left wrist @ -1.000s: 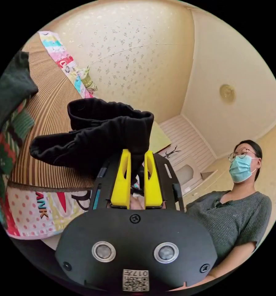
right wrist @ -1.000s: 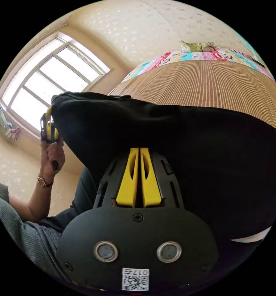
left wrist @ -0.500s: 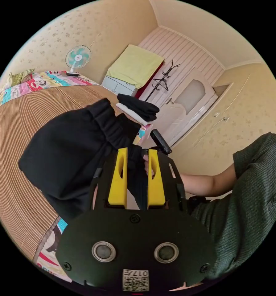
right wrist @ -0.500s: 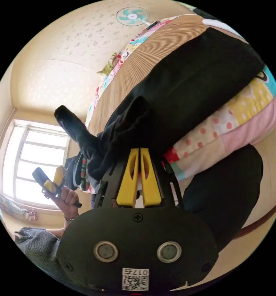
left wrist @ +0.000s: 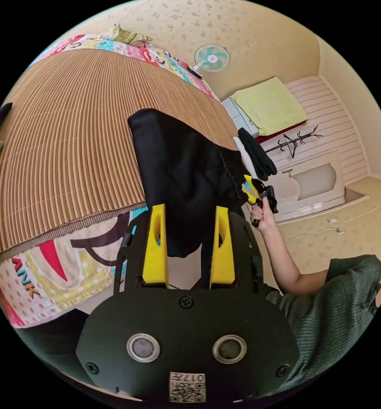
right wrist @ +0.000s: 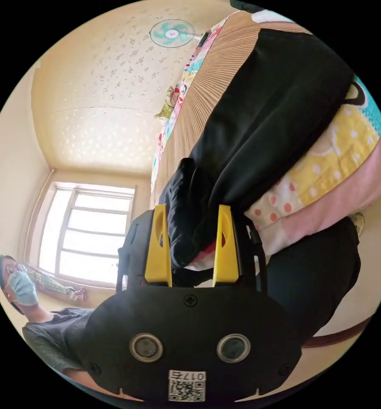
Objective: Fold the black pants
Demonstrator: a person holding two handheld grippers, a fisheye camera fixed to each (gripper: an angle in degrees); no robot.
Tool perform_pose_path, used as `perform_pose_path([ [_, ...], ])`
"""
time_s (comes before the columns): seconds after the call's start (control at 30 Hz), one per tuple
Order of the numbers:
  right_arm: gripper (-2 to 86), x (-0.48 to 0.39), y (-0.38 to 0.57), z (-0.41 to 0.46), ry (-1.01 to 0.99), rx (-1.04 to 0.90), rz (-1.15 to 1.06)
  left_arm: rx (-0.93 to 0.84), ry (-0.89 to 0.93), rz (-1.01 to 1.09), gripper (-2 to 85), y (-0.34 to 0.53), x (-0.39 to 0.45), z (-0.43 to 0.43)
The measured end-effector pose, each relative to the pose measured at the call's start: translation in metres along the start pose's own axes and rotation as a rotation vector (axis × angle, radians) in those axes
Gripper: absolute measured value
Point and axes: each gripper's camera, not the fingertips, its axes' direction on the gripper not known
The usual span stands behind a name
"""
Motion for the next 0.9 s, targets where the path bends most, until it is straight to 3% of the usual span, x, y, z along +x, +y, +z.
perform_pose_path([
  [0.1,15.4,-0.020,-0.015,0.013,0.137,-0.064,0.013,0.047,-0.033,-0.062,13.7,0.005,-0.008,-0.002],
  [0.27,13.2,-0.067,-0.001,0.022,0.429,-0.056,-0.160,0.139,-0.048,-0.204,16.9,0.017,-0.041,-0.014],
  [0.43,11.0,-0.101,0.029,0.028,0.547,0.075,-0.403,0.008,0.320,-0.190,18.6,0.007,-0.065,0.023],
  [0.53,9.4,-0.102,0.028,0.047,0.512,0.039,-0.510,0.002,0.293,-0.262,8.2,0.010,-0.080,0.027],
  [0.63,8.4,-0.072,0.006,0.084,0.617,-0.082,-0.399,0.030,0.535,-0.247,5.4,0.013,-0.100,0.025],
  [0.7,8.1,-0.053,-0.004,0.086,0.515,-0.048,-0.257,0.166,0.792,-0.183,5.1,0.018,-0.101,0.015],
  [0.77,7.9,-0.037,-0.008,0.089,0.313,-0.044,-0.154,0.233,0.862,-0.101,5.1,0.016,-0.092,0.001],
  [0.9,7.6,-0.031,-0.006,0.117,0.069,-0.150,-0.115,0.327,0.816,0.122,5.1,0.006,-0.058,-0.060],
])
